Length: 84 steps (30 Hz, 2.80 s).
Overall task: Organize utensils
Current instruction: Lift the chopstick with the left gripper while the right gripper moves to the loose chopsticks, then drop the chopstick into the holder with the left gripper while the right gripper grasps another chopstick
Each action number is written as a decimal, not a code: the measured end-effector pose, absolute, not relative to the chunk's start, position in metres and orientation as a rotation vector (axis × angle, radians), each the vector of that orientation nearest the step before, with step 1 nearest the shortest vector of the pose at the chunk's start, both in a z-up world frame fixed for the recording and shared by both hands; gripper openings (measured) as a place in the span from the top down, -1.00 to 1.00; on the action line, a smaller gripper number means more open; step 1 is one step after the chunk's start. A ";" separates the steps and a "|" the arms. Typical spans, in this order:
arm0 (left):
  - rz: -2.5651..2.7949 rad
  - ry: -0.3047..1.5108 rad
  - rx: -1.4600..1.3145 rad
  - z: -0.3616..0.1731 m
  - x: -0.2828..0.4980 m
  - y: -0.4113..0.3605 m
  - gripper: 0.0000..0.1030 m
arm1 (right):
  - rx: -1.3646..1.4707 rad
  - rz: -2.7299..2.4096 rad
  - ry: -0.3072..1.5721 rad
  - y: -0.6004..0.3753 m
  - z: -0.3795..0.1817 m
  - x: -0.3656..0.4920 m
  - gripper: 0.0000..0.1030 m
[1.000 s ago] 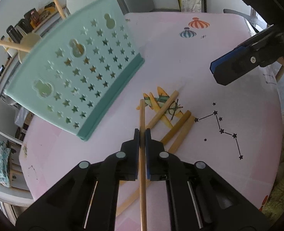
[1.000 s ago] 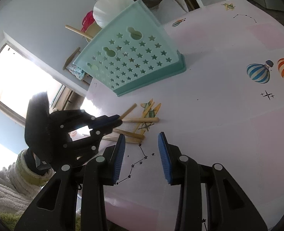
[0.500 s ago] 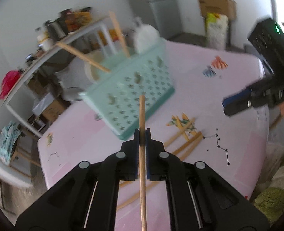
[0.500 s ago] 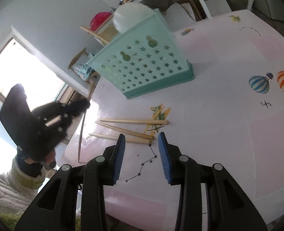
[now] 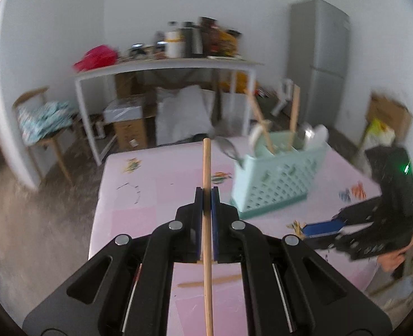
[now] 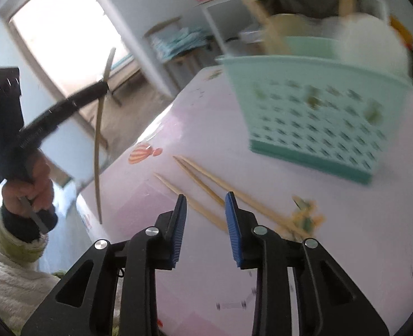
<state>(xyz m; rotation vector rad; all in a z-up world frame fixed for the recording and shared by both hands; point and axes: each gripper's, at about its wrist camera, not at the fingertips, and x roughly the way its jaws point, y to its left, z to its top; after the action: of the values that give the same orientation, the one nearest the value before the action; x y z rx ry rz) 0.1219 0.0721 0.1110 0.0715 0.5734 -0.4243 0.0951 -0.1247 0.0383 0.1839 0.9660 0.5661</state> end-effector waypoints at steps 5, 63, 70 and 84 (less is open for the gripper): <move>-0.356 0.581 -0.091 0.113 0.124 0.107 0.92 | 0.044 0.625 1.009 -0.084 0.028 0.128 0.54; -0.389 0.488 -0.403 0.131 0.119 0.136 0.92 | 0.042 0.328 0.515 -0.153 0.149 0.084 0.89; -0.495 0.416 -0.381 0.164 0.128 0.104 0.92 | 0.164 0.225 0.418 -0.195 0.162 0.043 0.89; -0.617 0.170 -0.407 0.216 0.191 0.002 0.92 | 0.266 0.146 0.353 -0.234 0.169 -0.008 0.89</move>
<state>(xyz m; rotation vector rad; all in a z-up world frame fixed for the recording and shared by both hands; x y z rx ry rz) 0.1911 0.0017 0.2156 -0.4071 0.1698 -0.6169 -0.0079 -0.2345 0.1692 0.2658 0.3529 0.1462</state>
